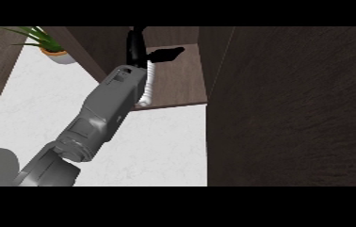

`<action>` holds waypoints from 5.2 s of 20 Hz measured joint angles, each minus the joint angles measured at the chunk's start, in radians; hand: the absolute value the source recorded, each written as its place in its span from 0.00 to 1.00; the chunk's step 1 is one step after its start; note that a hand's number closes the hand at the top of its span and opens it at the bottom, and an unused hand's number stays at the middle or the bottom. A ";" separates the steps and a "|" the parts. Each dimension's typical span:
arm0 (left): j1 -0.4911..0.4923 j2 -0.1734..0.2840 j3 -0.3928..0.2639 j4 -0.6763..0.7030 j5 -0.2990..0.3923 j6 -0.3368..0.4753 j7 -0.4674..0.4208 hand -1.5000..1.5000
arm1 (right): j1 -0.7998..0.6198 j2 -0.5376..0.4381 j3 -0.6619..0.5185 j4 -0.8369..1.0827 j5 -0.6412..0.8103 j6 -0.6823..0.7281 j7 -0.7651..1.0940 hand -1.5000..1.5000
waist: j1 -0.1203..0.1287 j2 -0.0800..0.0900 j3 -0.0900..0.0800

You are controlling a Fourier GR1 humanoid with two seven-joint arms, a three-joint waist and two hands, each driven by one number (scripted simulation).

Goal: Pick up the bottled water, place it into the cabinet and close the cabinet

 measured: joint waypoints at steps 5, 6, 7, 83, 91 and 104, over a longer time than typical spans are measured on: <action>-0.002 -0.012 0.050 -0.049 0.038 -0.103 -0.090 0.00 | 0.009 0.000 0.008 -0.002 -0.006 0.010 0.002 0.00 | 0.016 -0.007 0.000; -0.003 -0.014 0.058 -0.055 0.043 -0.126 -0.102 0.00 | 0.007 0.000 0.011 -0.002 -0.007 0.009 0.007 0.00 | 0.021 -0.008 0.000; 0.003 -0.018 0.067 -0.062 0.050 -0.152 -0.121 0.00 | 0.014 0.002 0.011 -0.001 -0.008 0.011 0.003 0.00 | 0.025 -0.011 0.000; 1.494 0.536 -0.030 -1.750 0.404 -0.614 -0.019 0.00 | -0.018 -0.241 0.497 -0.082 0.180 0.081 0.106 1.00 | 0.170 -0.045 -0.012; 1.527 0.595 0.018 -1.758 0.445 -0.714 -0.020 0.00 | -0.108 -0.222 0.517 -0.074 0.172 0.012 0.162 1.00 | 0.236 -0.026 -0.014; 1.524 0.661 0.054 -1.772 0.473 -0.802 0.002 0.00 | -0.324 -0.253 0.502 -0.068 0.158 0.022 0.263 0.00 | 0.334 -0.006 -0.020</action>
